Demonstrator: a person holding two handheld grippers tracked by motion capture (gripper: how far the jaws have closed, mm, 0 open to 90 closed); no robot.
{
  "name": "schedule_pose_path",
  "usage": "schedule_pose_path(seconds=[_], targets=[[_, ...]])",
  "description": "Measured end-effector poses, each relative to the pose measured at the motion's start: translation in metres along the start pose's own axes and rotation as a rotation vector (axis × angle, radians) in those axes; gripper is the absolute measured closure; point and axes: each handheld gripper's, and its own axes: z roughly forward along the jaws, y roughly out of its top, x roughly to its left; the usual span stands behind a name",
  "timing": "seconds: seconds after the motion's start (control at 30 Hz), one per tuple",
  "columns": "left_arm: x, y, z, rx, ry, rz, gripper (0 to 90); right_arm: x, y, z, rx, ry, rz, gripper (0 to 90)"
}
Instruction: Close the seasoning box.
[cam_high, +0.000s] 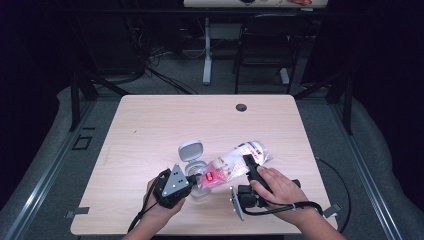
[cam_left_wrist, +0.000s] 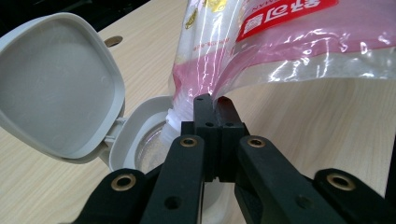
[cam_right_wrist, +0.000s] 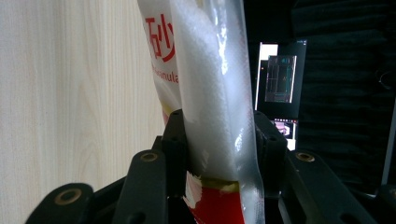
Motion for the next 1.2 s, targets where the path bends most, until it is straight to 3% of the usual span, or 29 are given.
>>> schedule_pose_path(seconds=[0.27,0.33,0.5,1.2], targets=[[0.0015,-0.0008,-0.0009,0.002,0.001,-0.006,90.0,-0.0034,0.0025,-0.0011,-0.004,0.001,0.001,64.3],[0.0022,-0.0012,-0.0010,0.003,0.001,-0.005,90.0,-0.0058,0.0038,-0.0026,0.008,-0.002,-0.021,64.6],[0.0030,-0.0021,-0.0008,0.003,0.004,-0.012,90.0,-0.0056,0.0048,-0.0007,-0.019,0.000,0.000,65.7],[0.0034,-0.0028,-0.0012,0.003,0.004,-0.014,90.0,-0.0102,0.0080,-0.0050,-0.029,-0.005,-0.019,68.5]])
